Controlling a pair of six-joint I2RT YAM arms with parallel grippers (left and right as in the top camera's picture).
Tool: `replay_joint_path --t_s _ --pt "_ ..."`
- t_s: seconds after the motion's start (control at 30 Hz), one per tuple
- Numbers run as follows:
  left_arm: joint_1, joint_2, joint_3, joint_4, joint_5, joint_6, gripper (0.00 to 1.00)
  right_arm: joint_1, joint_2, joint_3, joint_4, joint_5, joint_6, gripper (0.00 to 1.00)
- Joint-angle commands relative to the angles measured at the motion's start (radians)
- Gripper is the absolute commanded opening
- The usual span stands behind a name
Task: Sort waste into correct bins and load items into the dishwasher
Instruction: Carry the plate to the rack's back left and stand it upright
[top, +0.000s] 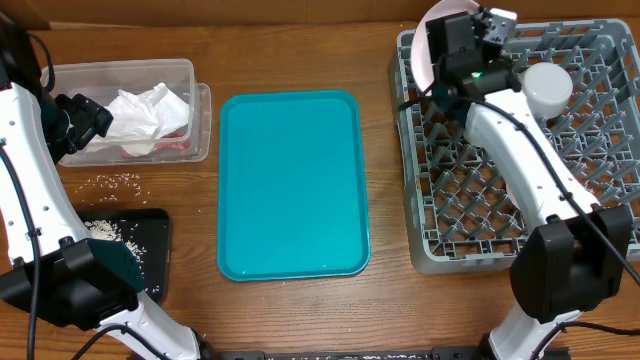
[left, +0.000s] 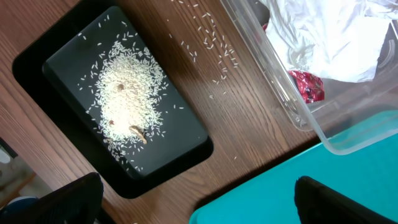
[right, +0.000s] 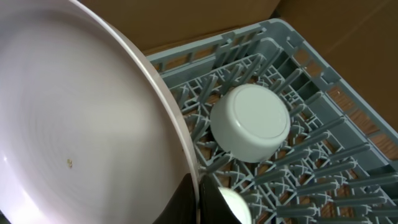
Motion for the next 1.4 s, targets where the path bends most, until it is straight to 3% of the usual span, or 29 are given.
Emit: replay_joint_path --t_s 0.0,0.43,0.67,0.8,0.9,0.93,0.97,1.0,1.2,1.37 --pt "0.002 -0.008 0.020 -0.002 -0.014 -0.009 1.00 0.031 -0.003 -0.024 0.010 0.032 0.002 0.04" --pt "0.002 -0.008 0.020 -0.002 -0.013 -0.009 1.00 0.037 -0.003 -0.031 0.037 0.143 -0.002 0.04" --pt "0.002 -0.008 0.020 -0.002 -0.014 -0.009 1.00 0.069 -0.003 -0.031 0.016 -0.101 -0.002 0.04" --pt "0.002 -0.008 0.020 -0.002 -0.014 -0.009 1.00 0.096 -0.004 -0.028 -0.022 -0.231 -0.001 0.18" --pt "0.002 -0.008 0.020 -0.002 -0.014 -0.010 1.00 0.108 -0.019 -0.011 -0.067 -0.288 0.010 0.35" --pt "0.002 -0.008 0.020 -0.002 -0.014 -0.010 1.00 0.110 -0.027 -0.003 -0.079 -0.306 0.010 0.48" --pt "0.002 -0.008 0.020 -0.002 -0.014 -0.009 1.00 0.111 -0.035 0.006 -0.093 -0.326 0.010 0.93" --pt "0.002 -0.008 0.020 -0.002 -0.014 -0.009 1.00 0.112 -0.046 0.016 -0.105 -0.348 0.010 1.00" --pt "0.002 -0.008 0.020 -0.002 -0.014 -0.009 1.00 0.113 -0.201 0.058 -0.167 -0.497 0.010 1.00" --pt "0.002 -0.008 0.020 -0.002 -0.014 -0.010 1.00 0.113 -0.375 0.058 -0.216 -0.510 0.010 1.00"
